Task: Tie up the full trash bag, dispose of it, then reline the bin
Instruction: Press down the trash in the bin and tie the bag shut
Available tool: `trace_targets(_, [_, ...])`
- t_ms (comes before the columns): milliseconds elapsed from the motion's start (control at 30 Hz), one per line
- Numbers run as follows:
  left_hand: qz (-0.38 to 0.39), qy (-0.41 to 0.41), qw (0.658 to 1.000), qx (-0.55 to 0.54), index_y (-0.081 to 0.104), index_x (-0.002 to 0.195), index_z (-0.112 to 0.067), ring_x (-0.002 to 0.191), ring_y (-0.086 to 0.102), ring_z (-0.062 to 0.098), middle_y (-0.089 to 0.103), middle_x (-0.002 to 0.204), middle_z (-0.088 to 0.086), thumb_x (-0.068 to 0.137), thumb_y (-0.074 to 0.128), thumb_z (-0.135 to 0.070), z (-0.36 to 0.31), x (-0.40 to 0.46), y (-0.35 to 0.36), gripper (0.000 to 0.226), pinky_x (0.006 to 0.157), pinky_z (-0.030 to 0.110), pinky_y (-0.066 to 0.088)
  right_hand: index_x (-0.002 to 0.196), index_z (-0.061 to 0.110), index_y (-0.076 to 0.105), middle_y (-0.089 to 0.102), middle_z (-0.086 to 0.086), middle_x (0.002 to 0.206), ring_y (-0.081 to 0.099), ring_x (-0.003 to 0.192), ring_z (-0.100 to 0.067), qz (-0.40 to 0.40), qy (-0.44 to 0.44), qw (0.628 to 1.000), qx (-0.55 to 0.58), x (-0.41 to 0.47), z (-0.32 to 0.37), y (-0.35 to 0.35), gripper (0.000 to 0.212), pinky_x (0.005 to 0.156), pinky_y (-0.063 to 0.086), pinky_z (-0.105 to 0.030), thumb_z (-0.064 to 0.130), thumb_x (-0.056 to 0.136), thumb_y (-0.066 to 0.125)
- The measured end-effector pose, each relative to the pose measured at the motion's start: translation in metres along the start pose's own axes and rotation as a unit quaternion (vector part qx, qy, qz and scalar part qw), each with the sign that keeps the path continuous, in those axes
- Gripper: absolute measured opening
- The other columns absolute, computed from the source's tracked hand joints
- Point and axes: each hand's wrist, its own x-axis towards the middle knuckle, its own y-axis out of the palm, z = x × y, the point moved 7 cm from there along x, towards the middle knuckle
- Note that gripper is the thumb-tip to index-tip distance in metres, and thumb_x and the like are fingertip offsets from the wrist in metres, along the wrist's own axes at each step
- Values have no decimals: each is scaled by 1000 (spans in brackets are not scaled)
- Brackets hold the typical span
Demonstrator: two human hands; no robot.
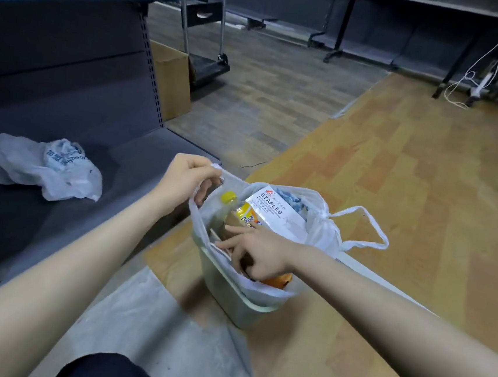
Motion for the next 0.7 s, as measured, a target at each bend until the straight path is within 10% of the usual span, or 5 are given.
trace_targets(133, [-30,12,978,206,56,65,6,43,46,16,44,56,10,85,62,-17,4,-3,8,31,50,27,37,106,13,66,62,-9,119,52,117,-27,-254,147,956,11,-14,-52,-62,34,99,40,-40,3,76,52])
trace_targets(267, [-55,212,850,480,56,116,-3,112,48,34,51,119,21,80,67,-39,-7,-18,45,52,93,45,40,146,7,22,30,-15,150,19,143,-34,-162,452,873,-84,-34,-139,-74,57,113,12,-55,30,97,40])
trace_targets(400, [155,219,727,631,19,149,-29,146,0,30,4,159,7,90,27,-66,44,-16,92,70,114,58,0,116,6,53,62,-15,120,57,113,-32,-160,479,861,-65,-28,-155,-72,28,103,35,-44,20,93,48])
trace_targets(500, [219,122,774,581,17,145,-46,146,-6,27,-5,160,-3,74,2,-76,75,-4,91,79,113,59,5,109,5,60,65,-15,113,62,104,-33,-182,471,860,-78,-22,-154,-72,21,77,45,-31,10,90,52])
trace_targets(700, [199,105,800,557,32,140,-43,135,20,31,20,154,2,84,35,-71,88,4,107,63,106,48,32,92,9,63,67,-20,94,63,86,-37,-309,407,854,-99,-12,-139,-84,18,61,33,-29,9,90,45])
